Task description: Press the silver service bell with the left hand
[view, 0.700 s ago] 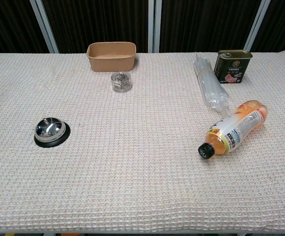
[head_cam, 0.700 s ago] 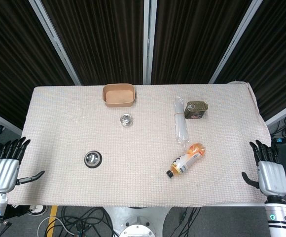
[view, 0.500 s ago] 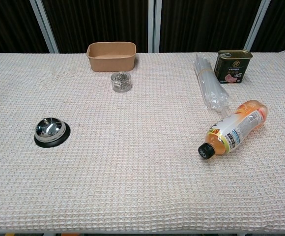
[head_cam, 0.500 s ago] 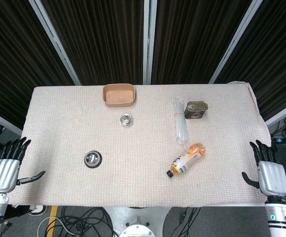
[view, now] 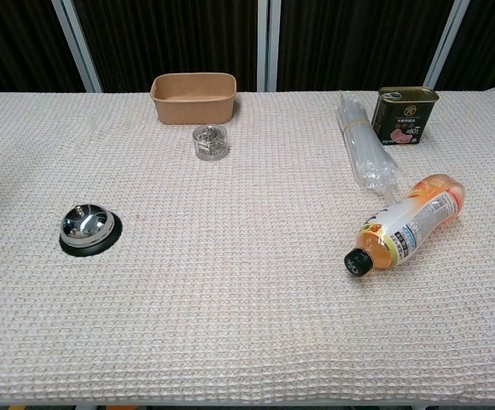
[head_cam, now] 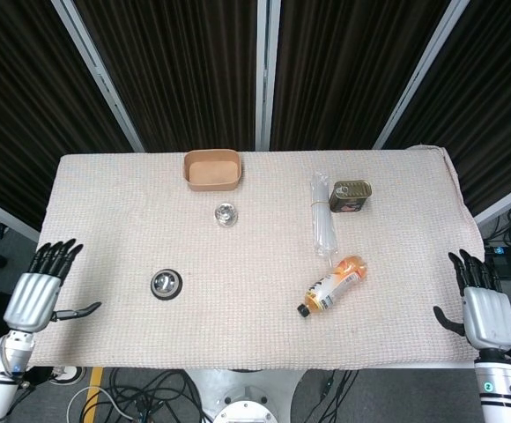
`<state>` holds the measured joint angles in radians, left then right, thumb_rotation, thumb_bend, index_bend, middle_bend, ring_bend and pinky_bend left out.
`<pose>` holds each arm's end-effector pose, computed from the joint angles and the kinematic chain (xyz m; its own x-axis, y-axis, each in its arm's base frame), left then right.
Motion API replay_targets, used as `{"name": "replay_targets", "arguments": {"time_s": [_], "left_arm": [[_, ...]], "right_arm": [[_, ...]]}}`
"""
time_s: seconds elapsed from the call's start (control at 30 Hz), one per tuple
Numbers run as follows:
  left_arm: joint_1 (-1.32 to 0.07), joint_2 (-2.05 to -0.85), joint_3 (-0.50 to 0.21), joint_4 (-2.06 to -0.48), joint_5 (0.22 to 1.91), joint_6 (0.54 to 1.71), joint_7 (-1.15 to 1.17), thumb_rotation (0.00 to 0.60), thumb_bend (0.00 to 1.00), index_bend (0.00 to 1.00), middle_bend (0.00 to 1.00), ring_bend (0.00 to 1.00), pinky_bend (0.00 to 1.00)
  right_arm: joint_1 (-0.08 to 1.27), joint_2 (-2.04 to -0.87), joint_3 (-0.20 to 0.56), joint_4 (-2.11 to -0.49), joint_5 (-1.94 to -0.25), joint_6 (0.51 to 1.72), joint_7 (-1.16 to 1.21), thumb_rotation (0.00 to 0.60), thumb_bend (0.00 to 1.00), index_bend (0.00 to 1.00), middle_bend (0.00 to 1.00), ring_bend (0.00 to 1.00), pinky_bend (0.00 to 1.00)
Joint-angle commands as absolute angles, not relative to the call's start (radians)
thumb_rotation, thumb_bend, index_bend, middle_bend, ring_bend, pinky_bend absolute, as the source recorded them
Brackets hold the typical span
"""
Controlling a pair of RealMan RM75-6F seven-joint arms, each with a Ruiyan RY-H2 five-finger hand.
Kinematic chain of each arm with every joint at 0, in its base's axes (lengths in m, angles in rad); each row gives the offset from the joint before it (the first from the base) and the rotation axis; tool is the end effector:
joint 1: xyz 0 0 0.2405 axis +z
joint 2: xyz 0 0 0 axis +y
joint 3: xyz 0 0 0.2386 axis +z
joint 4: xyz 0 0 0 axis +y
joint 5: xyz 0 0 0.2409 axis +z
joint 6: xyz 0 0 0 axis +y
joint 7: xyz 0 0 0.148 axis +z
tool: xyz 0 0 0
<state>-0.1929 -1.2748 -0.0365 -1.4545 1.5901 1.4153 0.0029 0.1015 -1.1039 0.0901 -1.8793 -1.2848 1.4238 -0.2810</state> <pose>-0.2938 0.2160 0.0725 0.4181 0.0395 0.9076 0.8948 -0.1905 -0.4039 -0.2710 -0.1920 0.1074 0.3910 -0.0855 0.9164 -0.9063 0.1380 0.3995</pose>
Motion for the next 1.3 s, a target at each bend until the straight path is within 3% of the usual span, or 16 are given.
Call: {"name": "replay_targets", "arguments": {"time_s": [0.03, 0.5, 1.3], "left_arm": [[-0.230, -1.318, -0.025, -1.421, 1.631, 1.386, -0.032, 0.164, 0.00, 0.00, 0.00, 0.00, 0.00], [-0.339, -1.524, 0.017, -1.290, 1.694, 1.279, -0.086, 0.176, 0.00, 0.00, 0.00, 0.00, 0.00], [-0.394, -1.669, 0.086, -1.136, 1.649, 1.137, -0.135, 0.179, 0.00, 0.00, 0.00, 0.00, 0.00]], "right_arm": [[0.103, -1.103, 0.092, -1.879, -1.286, 1.423, -0.281, 0.600, 0.16, 0.00, 0.00, 0.00, 0.00], [0.109, -1.112, 0.096, -1.870, -1.265, 1.413, -0.291, 0.600, 0.16, 0.00, 0.00, 0.00, 0.00], [0.117, -1.113, 0.097, -1.865, -1.248, 1.399, -0.292, 0.600, 0.16, 0.00, 0.00, 0.00, 0.00]]}}
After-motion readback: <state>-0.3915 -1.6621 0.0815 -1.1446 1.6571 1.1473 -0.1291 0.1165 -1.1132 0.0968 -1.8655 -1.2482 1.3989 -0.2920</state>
